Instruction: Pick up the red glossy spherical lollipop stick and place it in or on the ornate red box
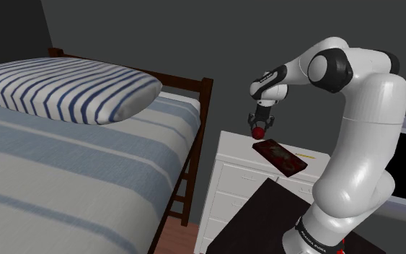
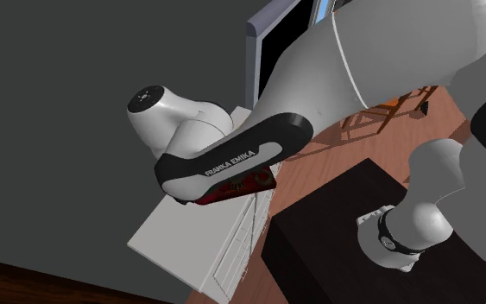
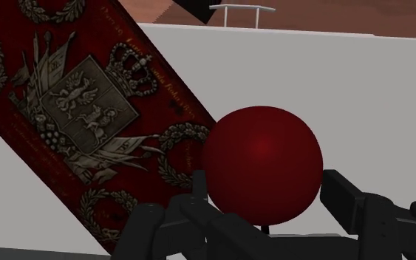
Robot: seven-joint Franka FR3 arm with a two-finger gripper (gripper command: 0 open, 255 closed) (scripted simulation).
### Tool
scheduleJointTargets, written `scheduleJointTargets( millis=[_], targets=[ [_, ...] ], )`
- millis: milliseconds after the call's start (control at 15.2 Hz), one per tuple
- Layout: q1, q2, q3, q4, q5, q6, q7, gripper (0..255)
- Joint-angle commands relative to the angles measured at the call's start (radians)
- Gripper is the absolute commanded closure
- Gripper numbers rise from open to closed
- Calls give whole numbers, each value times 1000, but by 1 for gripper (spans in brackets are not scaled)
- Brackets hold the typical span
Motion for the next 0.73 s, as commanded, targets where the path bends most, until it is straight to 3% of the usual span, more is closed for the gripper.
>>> scheduleJointTargets(
  millis=[0,660],
  targets=[
    [0,-11,-2,16,-4,-26,1,255],
    [8,-77,-11,69,-29,-143,12,255]
  ],
)
